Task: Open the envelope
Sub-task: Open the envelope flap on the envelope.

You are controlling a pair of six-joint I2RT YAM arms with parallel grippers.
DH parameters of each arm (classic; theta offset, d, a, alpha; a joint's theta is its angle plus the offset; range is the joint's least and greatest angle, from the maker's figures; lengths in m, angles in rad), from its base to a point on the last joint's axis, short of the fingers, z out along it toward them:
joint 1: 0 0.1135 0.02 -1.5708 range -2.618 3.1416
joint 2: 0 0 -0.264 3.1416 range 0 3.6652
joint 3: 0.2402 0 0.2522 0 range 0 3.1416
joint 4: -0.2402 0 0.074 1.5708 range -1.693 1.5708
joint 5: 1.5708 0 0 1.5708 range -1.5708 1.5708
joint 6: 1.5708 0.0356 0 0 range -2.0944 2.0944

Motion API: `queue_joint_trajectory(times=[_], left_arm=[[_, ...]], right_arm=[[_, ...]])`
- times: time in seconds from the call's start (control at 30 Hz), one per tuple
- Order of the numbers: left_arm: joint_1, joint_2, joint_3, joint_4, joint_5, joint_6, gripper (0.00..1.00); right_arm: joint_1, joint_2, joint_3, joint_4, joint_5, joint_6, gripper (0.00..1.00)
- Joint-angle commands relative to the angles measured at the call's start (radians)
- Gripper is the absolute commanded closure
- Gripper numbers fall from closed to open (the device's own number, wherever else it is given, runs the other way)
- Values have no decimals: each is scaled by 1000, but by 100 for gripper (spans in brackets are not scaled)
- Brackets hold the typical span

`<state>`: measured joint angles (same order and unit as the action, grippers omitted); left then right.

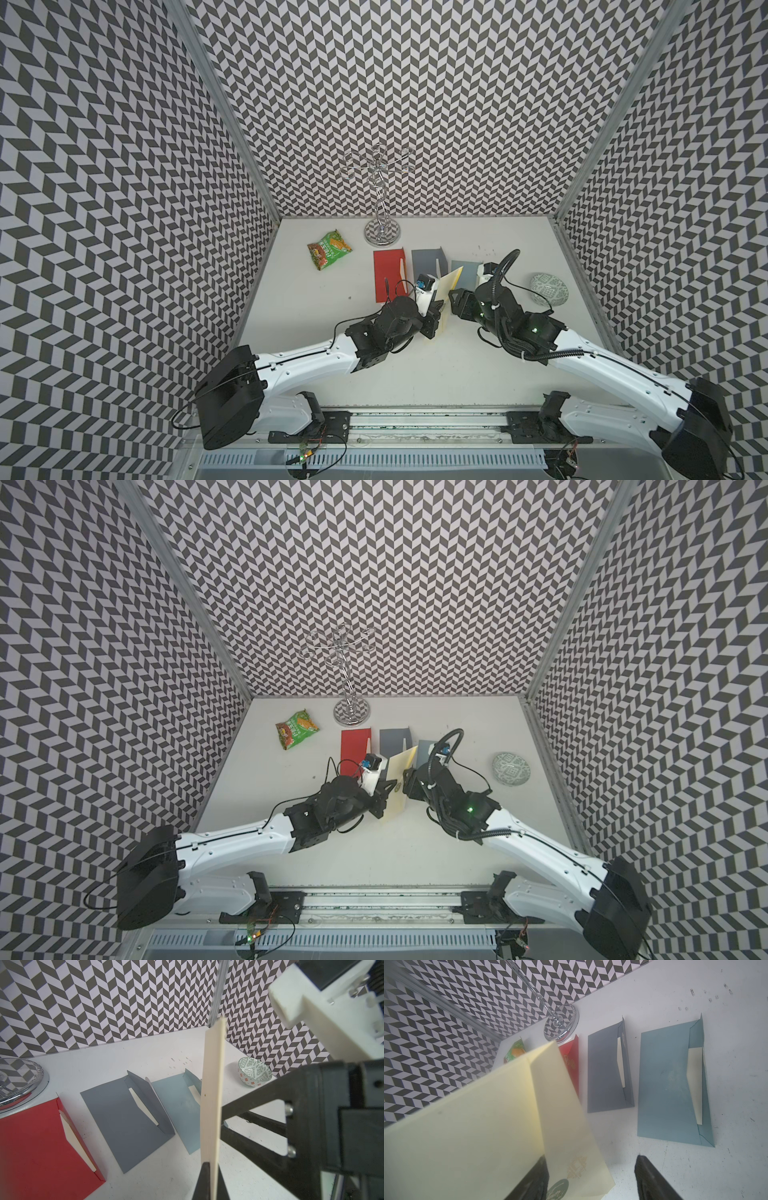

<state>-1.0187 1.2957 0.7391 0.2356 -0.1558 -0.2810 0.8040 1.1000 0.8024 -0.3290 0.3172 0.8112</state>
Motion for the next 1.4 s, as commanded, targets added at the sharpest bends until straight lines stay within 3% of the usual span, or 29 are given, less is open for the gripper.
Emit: queue_joint_trajectory(times=[0.0,0.27,0.6,0.9,1.37], left_arm=[[-8,-27,17,32,-6,10,100],[-8,-30,19,16,-36,13,100],[-8,-15,25,38,-22,75,100],[-9,-18,24,49,5,110,100],[-9,-51,-7,47,-9,120,100]], right_arm=[[-2,-15,13,-15,27,6,35],[-2,-38,-24,41,-25,36,35],[-2,-3,39,-47,49,118,34],[-2,50,78,-33,-10,152,36],[-2,74,136,-106,73,164,44]])
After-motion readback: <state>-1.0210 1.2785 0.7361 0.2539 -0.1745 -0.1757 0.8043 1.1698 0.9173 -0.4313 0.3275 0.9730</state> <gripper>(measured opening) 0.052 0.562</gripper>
